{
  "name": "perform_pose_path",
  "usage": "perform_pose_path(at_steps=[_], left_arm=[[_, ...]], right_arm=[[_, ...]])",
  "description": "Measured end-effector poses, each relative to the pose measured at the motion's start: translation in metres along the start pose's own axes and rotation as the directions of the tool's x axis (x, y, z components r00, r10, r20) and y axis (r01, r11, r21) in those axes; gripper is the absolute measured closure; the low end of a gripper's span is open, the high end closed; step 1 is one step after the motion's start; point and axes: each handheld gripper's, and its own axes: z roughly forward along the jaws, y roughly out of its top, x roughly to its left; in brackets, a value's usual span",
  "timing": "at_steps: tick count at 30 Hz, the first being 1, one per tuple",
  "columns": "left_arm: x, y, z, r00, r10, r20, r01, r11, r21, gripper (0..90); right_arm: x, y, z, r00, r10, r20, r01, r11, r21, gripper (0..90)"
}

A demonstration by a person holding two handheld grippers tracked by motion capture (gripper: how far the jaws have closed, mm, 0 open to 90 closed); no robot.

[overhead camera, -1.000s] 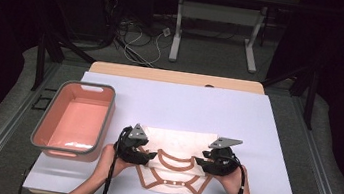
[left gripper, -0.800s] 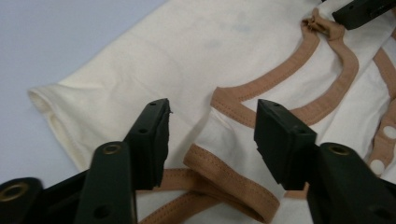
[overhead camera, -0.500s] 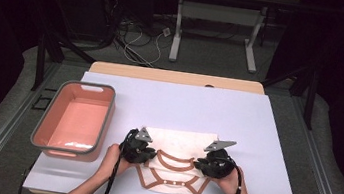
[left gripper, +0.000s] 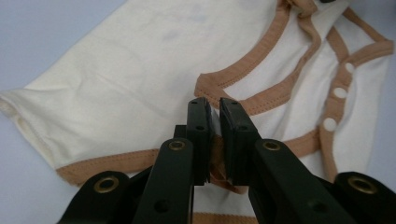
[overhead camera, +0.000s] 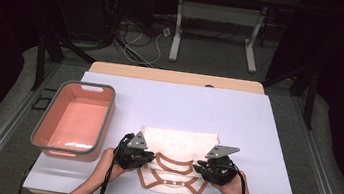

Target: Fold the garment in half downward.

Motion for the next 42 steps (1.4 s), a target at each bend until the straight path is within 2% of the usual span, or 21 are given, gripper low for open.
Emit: perform_pose_path(at_steps=[8,16,19,21,23,29,32,33,34,35,38,41,42], left_arm=[[-0.009,-0.002,-0.006,0.9995,0.023,0.022,-0.023,0.9997,0.002,81.1],[-0.016,-0.01,-0.014,0.9989,0.026,0.038,-0.027,0.9996,0.002,78.6],[-0.019,-0.014,-0.018,0.9986,0.028,0.045,-0.028,0.9996,0.01,76.8],[-0.02,-0.016,-0.02,0.9989,0.021,0.043,-0.021,0.9998,0.002,75.9],[-0.021,-0.018,-0.022,0.9986,0.024,0.048,-0.025,0.9997,0.007,75.3],[-0.025,-0.022,-0.029,0.9983,0.012,0.057,-0.012,0.9999,0.009,66.0],[-0.026,-0.025,-0.034,0.9983,0.019,0.055,-0.019,0.9998,0.01,59.7],[-0.027,-0.026,-0.036,0.9985,0.004,0.055,-0.004,1.0,0.008,57.9],[-0.026,-0.026,-0.038,0.9985,0.009,0.054,-0.009,0.9999,0.005,56.0],[-0.026,-0.027,-0.04,0.9988,0.002,0.049,-0.002,1.0,0.001,53.6],[-0.025,-0.028,-0.043,0.9995,-0.017,0.027,0.018,0.9997,-0.017,49.3],[-0.025,-0.026,-0.04,0.9993,-0.037,0.002,0.037,0.9989,-0.027,47.5],[-0.026,-0.025,-0.038,0.9994,-0.032,-0.015,0.032,0.9992,-0.024,47.2]], right_arm=[[0.004,-0.006,-0.008,0.9998,-0.011,-0.019,0.011,0.9999,0.005,72.9],[0.009,-0.011,-0.015,0.9989,-0.018,-0.042,0.019,0.9997,0.016,71.4],[0.011,-0.011,-0.016,0.9979,-0.018,-0.063,0.02,0.9994,0.028,67.3],[0.013,-0.013,-0.019,0.9976,-0.011,-0.068,0.014,0.9992,0.037,59.2],[0.014,-0.013,-0.019,0.9978,-0.005,-0.067,0.006,0.9997,0.024,57.8],[0.015,-0.016,-0.025,0.9961,0.004,-0.088,-0.002,0.9997,0.024,46.4],[0.016,-0.017,-0.028,0.9952,0.013,-0.097,-0.013,0.9999,-0.002,42.7],[0.016,-0.017,-0.029,0.9953,0.014,-0.096,-0.015,0.9999,-0.008,42.7],[0.015,-0.017,-0.03,0.9953,0.004,-0.097,-0.006,0.9999,-0.014,42.8],[0.015,-0.017,-0.031,0.9951,0.018,-0.098,-0.019,0.9998,-0.008,42.9],[0.015,-0.017,-0.029,0.997,0.009,-0.077,-0.011,0.9995,-0.028,46.5],[0.016,-0.018,-0.025,0.9981,-0.004,-0.061,0.003,1.0,-0.007,50.8],[0.016,-0.018,-0.024,0.9978,-0.01,-0.065,0.01,0.9999,0.002,51.9]])
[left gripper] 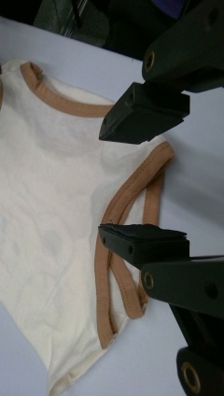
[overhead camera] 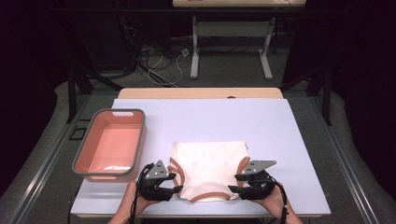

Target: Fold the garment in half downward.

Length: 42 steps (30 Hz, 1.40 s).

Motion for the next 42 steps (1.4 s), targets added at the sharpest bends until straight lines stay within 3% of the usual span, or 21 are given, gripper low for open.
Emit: perform_pose_path(at_steps=[6,10,11,17,24,29,33,42], left_arm=[[-0.002,-0.002,0.019,0.9999,0.008,-0.014,-0.007,0.9991,0.041,47.0],[-0.003,-0.004,0.028,0.9998,0.01,-0.017,-0.008,0.9972,0.074,47.0],[-0.003,-0.004,0.03,0.9998,0.012,-0.018,-0.011,0.9964,0.084,47.0],[-0.004,-0.007,0.033,0.9994,0.025,-0.025,-0.022,0.9936,0.111,46.6],[-0.004,-0.009,0.031,0.9993,0.026,-0.027,-0.023,0.9937,0.11,46.6],[0.002,-0.009,0.026,0.9987,0.01,-0.05,-0.005,0.9957,0.092,36.4],[0.009,-0.009,0.02,0.9976,-0.009,-0.069,0.013,0.9979,0.063,28.9],[0.017,-0.009,0.014,0.9929,-0.024,-0.117,0.029,0.9988,0.039,15.5]], right_arm=[[0.003,-0.001,0.011,0.9998,-0.018,0.003,0.018,0.9993,0.034,58.4],[0.002,-0.003,0.017,0.9986,-0.052,0.013,0.05,0.9951,0.085,59.1],[0.003,-0.003,0.018,0.999,-0.042,0.014,0.04,0.9944,0.098,59.0],[0.004,-0.006,0.02,0.997,-0.072,0.026,0.068,0.9889,0.132,58.1],[0.003,-0.008,0.018,0.9985,-0.051,0.017,0.048,0.9892,0.138,55.9],[0.0,-0.007,0.015,0.9984,-0.048,0.029,0.044,0.9925,0.114,36.5],[-0.008,-0.007,0.009,0.9994,-0.02,0.029,0.018,0.9984,0.053,22.9],[-0.02,-0.008,0.002,0.9963,0.0,0.086,-0.001,1.0,0.003,11.1]])
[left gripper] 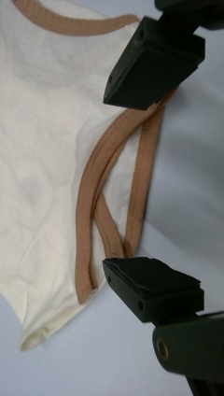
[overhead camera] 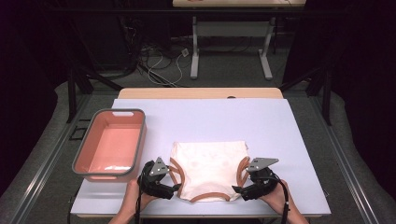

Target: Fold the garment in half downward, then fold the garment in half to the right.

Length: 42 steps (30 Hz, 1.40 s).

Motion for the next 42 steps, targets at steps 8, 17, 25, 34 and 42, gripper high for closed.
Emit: perform_pose_path(at_steps=[8,17,25,34,42], left_arm=[[0.005,-0.001,0.0,0.9998,-0.009,-0.018,0.009,0.9999,-0.007,10.6],[0.01,-0.002,-0.001,0.9979,-0.038,-0.053,0.037,0.9991,-0.022,7.3],[0.017,-0.003,0.002,0.9943,-0.079,-0.071,0.078,0.9967,-0.024,1.3],[0.022,0.001,0.005,0.9917,-0.105,-0.075,0.101,0.9937,-0.048,0.2],[0.029,0.003,0.008,0.9852,-0.154,-0.075,0.149,0.9867,-0.064,1.2]], right_arm=[[-0.008,0.0,-0.003,0.9997,0.005,0.022,-0.004,0.9995,-0.031,9.1],[-0.013,0.002,-0.004,0.9992,0.015,0.037,-0.012,0.998,-0.061,8.7],[-0.02,0.007,0.0,0.9981,0.024,0.057,-0.02,0.9975,-0.067,8.5],[-0.035,0.015,0.009,0.9951,0.058,0.08,-0.052,0.996,-0.072,8.8],[-0.048,0.021,0.014,0.9903,0.077,0.116,-0.071,0.9957,-0.06,11.2]])
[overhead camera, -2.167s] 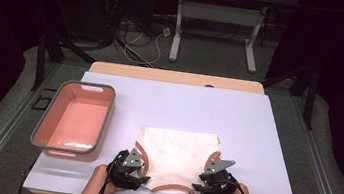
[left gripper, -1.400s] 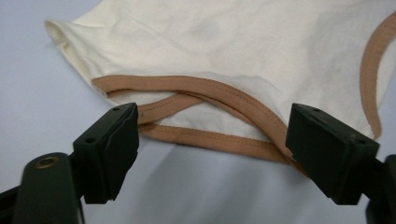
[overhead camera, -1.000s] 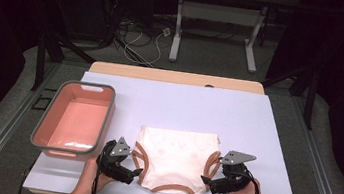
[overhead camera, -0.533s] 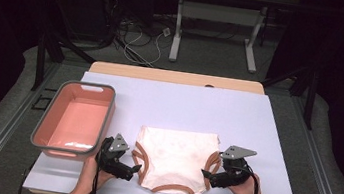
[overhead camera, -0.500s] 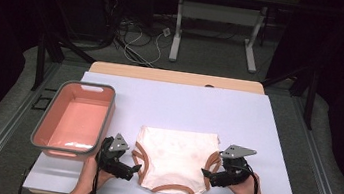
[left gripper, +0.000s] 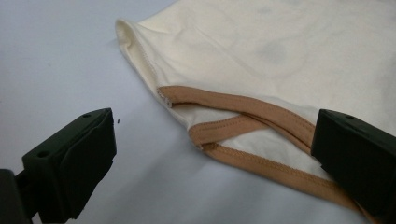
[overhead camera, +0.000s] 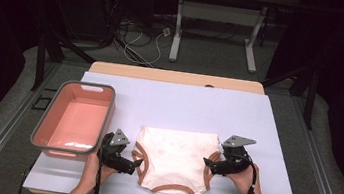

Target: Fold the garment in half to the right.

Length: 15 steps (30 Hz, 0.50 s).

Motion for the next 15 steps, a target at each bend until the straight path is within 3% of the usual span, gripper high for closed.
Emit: perform_pose_path(at_steps=[3,5,11,15], left_arm=[[0.002,0.002,0.0,0.9998,-0.017,-0.014,0.017,0.9999,0.002,14.9],[0.001,0.002,0.004,0.9989,-0.025,-0.04,0.025,0.9997,-0.002,19.1],[-0.002,0.005,0.012,0.9981,-0.013,-0.06,0.015,0.9994,0.033,25.2],[0.001,0.006,0.016,0.9974,-0.017,-0.071,0.02,0.9983,0.055,33.9]], right_arm=[[-0.004,0.003,0.006,0.9995,0.022,0.022,-0.022,0.9996,-0.015,14.6],[-0.01,0.007,0.011,0.9986,0.025,0.046,-0.025,0.9997,-0.001,21.1],[-0.02,0.013,0.022,0.9941,0.058,0.091,-0.059,0.9983,0.004,29.7],[-0.029,0.017,0.031,0.9917,0.085,0.097,-0.085,0.9963,0.001,38.9]])
